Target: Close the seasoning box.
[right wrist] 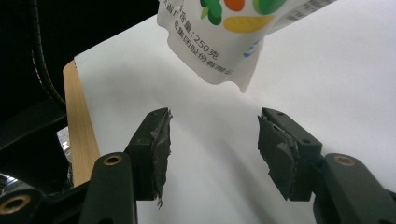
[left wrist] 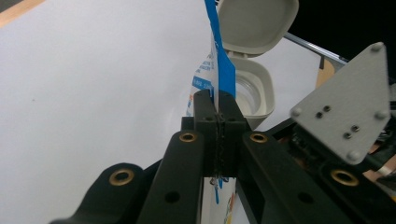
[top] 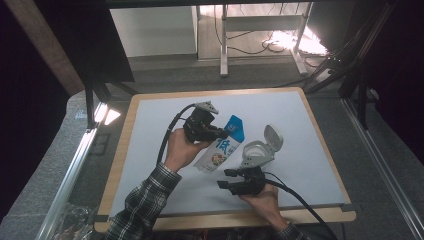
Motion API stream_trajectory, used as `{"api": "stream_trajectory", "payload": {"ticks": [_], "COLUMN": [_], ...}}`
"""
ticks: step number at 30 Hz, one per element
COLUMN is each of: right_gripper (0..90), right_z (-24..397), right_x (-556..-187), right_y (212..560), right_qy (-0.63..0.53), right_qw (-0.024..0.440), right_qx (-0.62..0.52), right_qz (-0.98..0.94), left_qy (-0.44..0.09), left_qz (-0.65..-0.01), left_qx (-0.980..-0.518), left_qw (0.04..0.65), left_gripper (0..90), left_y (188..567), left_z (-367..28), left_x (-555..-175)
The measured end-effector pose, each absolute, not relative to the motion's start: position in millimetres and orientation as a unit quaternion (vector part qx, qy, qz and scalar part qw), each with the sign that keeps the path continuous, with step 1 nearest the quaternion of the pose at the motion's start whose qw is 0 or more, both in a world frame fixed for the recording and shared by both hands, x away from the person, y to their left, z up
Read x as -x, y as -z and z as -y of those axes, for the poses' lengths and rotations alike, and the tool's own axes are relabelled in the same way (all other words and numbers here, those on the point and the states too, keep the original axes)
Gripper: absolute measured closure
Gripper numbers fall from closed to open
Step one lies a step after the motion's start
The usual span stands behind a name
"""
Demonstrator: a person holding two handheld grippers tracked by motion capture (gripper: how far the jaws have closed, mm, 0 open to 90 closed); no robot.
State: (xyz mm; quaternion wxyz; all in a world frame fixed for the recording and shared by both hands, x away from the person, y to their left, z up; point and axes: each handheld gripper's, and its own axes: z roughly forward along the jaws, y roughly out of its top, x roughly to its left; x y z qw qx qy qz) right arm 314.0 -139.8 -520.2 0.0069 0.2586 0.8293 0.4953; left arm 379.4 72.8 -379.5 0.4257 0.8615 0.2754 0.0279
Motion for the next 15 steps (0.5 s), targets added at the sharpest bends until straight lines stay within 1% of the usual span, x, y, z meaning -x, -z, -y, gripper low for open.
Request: {"api": "stream_trajectory", "payload": {"ticks": [15], "right_gripper": [44.2], "right_z": [149], "right_x": [-312], "right_y": [519], "right_qy": [-0.486], "right_qw": [-0.001], "right_qx": [-0.262], "right_qz": [-0.834], "left_qy": [-0.071], "left_qz": [-0.294], "left_qx": [-0.857], "left_qw": [0.417], "left_gripper": [89.2], "left_y": [393], "left_z": [-89], "left_x": [-388]}}
